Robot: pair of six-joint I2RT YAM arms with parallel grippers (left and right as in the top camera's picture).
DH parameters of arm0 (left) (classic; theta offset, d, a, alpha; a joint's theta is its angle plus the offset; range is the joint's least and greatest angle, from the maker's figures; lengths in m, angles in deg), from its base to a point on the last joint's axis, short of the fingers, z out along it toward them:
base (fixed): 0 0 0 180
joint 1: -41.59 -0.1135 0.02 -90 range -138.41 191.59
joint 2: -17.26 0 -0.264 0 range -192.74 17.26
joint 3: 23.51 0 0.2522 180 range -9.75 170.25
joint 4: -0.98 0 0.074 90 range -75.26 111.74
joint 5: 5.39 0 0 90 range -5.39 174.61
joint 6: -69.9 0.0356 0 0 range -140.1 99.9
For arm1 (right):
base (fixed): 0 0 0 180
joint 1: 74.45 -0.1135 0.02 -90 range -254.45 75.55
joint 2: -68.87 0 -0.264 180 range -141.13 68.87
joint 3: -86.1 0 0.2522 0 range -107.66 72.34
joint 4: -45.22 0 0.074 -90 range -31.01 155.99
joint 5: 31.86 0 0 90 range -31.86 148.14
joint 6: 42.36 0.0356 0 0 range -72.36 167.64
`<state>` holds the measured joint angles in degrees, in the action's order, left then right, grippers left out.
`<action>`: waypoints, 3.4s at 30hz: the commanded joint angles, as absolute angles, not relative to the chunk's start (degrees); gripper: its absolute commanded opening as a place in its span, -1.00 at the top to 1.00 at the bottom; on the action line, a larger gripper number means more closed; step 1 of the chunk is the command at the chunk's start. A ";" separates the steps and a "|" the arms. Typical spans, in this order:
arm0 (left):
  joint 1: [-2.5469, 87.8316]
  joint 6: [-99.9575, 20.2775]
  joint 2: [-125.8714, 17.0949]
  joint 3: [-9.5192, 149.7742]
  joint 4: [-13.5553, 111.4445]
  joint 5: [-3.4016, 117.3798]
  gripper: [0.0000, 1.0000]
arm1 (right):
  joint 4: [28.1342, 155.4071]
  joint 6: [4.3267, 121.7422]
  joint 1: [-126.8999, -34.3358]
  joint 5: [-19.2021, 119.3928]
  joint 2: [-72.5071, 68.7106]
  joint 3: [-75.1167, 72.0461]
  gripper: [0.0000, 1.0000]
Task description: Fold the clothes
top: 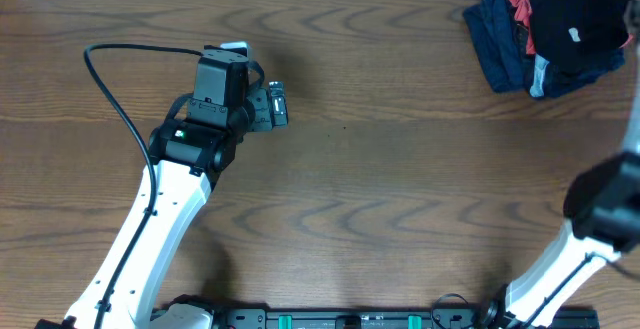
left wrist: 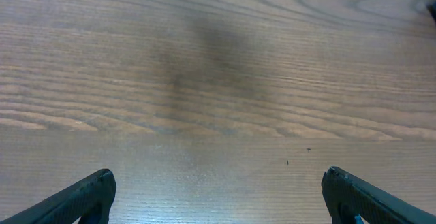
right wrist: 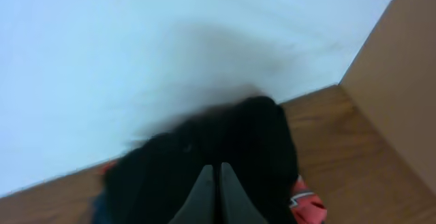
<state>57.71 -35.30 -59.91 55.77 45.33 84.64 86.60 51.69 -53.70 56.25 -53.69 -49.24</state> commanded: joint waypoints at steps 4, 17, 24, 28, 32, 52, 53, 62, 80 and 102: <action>57.41 -35.04 -60.23 55.94 45.28 85.29 -0.96 | 87.43 50.12 -53.88 58.22 -69.36 -48.67 0.70; 57.41 -35.04 -60.23 55.94 45.31 85.29 -0.96 | 93.97 50.14 -54.51 57.47 -68.75 -48.74 0.27; 57.41 -35.04 -60.23 55.94 45.31 85.29 -0.96 | 97.44 49.26 -54.62 56.03 -47.02 -48.74 -0.85; 57.41 -35.04 -60.23 55.94 45.31 85.29 -0.96 | 97.33 49.26 -54.60 56.18 -34.56 -48.74 -0.99; 57.41 -35.04 -60.23 55.94 45.31 85.29 -0.96 | 97.38 49.26 -54.60 56.20 -24.14 -48.74 -0.99; 57.41 -35.04 -60.23 55.94 45.31 85.29 -0.96 | 101.09 49.24 -55.76 56.73 5.26 -48.60 -0.99; 57.41 -35.04 -60.23 55.94 45.31 85.29 -0.96 | 102.27 49.26 -56.94 57.71 6.66 -48.23 -0.99; 57.41 -35.04 -60.23 55.94 45.31 85.29 -0.96 | 104.09 49.29 -65.79 55.50 19.53 -23.03 -0.98; 57.41 -35.04 -60.23 55.94 45.31 85.29 -0.96 | 63.30 49.29 -72.72 49.01 55.20 50.63 -0.99; 57.41 -35.04 -60.23 55.94 45.31 85.29 -0.96 | 63.21 52.67 -76.34 57.47 68.60 72.05 -0.99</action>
